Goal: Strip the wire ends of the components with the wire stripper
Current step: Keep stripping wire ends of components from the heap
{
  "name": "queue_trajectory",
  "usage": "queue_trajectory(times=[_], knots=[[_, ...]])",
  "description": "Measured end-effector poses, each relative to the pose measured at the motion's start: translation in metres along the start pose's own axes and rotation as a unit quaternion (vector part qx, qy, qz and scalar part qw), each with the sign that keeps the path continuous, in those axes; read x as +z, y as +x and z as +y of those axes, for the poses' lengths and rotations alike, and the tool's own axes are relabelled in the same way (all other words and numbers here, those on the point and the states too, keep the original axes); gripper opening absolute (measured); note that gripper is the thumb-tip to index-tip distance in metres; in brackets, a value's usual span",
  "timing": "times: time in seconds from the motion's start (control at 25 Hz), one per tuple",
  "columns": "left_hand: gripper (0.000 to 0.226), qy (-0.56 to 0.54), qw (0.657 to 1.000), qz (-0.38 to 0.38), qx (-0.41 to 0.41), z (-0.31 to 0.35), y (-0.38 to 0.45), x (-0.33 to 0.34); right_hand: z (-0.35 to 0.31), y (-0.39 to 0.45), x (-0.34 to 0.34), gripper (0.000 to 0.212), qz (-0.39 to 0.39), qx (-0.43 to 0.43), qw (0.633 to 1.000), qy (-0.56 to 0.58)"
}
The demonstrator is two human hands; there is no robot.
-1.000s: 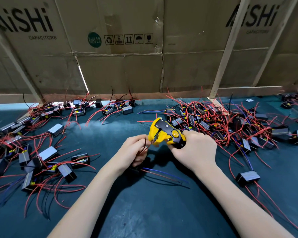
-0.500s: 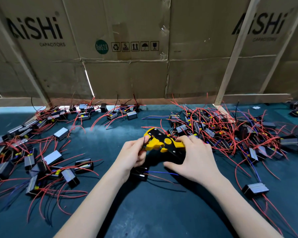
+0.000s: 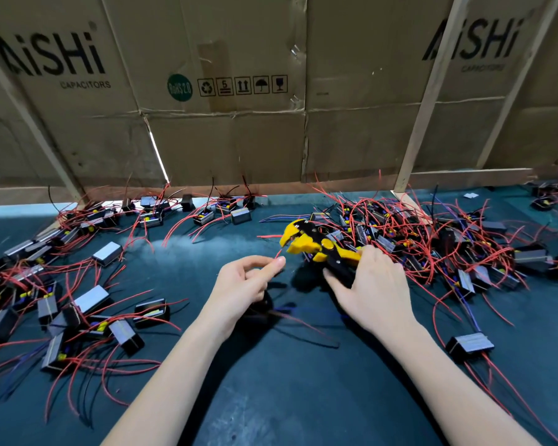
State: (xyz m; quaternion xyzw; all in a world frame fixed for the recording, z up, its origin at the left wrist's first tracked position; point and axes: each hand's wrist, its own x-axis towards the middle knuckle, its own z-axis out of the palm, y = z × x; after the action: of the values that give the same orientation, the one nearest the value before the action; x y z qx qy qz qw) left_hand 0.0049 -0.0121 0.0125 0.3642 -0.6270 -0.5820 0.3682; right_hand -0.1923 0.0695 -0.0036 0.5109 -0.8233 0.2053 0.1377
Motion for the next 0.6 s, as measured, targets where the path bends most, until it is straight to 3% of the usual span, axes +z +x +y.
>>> queue_trajectory(times=[0.16,0.32,0.6], knots=[[0.033,0.012,0.999,-0.001,0.031,-0.001,0.001,0.000,0.012,0.004,-0.002,0.057,0.033,0.018,0.997,0.072],[0.033,0.031,0.999,-0.012,0.034,0.001,0.001,-0.003,0.010,0.005,-0.001,0.068,0.069,0.017,0.997,0.026],[0.021,0.060,0.998,0.016,0.026,-0.001,0.002,-0.005,0.035,0.014,-0.012,0.060,0.110,0.102,0.988,0.048]])
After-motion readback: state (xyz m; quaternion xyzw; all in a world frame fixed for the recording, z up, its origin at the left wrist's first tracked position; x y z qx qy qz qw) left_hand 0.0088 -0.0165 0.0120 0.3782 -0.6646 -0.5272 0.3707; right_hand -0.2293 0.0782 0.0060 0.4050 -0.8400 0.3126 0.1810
